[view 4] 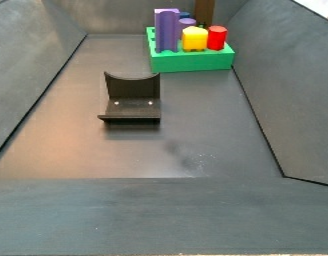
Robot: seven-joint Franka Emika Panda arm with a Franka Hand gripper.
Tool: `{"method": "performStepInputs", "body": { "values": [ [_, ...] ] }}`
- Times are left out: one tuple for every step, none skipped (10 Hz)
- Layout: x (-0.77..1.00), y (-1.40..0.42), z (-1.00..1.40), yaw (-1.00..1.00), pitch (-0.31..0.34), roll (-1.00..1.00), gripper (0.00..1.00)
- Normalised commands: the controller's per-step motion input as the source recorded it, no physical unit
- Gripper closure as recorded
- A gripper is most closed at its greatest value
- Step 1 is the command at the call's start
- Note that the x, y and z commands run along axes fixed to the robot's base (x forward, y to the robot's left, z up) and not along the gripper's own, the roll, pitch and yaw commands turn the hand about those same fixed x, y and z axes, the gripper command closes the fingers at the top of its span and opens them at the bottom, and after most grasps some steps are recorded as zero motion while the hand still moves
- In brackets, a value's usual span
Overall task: Pick up the double-square object. Move up. Rotate the double-square object. Place the double-square object on the fixture. Regrasp the double-square object. Move to above the board. Insert the double-square object.
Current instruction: Insert the double-square object.
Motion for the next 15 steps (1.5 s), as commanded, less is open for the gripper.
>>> {"method": "performStepInputs", "body": {
  "values": [
    [0.0, -0.18, -0.22, -0.96, -0.036, -0.02, 1.0],
    [0.0, -0.18, -0.2, -0.94, -0.036, -0.03, 1.0],
    [0.11, -0.19, -0.24, -0.86, -0.01, -0.03, 1.0],
    [0.12, -0.18, -0.29, -0.86, -0.001, -0.01, 1.0],
    [0.49, -0.16, -0.25, -0.6, 0.0, -0.08, 1.0],
    [0.32, -0.11, -0.33, -0.76, 0.0, -0.04, 1.0],
    [0.22, -0.09, -0.35, -0.85, 0.0, -0.03, 1.0],
    [0.06, -0.06, -0.35, -0.97, 0.0, -0.02, 1.0],
    [0.0, 0.0, -0.37, -1.0, 0.0, -0.03, 1.0],
    [0.0, 0.0, -0.37, -1.0, 0.0, -0.03, 1.0],
    [0.0, 0.0, -0.37, -1.0, 0.0, -0.03, 1.0],
    [0.0, 0.0, -0.38, -1.0, 0.0, -0.03, 1.0],
    [0.0, 0.0, -0.39, -1.0, 0.0, -0.02, 1.0],
    [0.0, 0.0, -0.33, -0.99, 0.01, -0.01, 1.0],
    [0.13, 0.0, -0.32, -0.89, 0.011, 0.0, 1.0]
  ]
}}
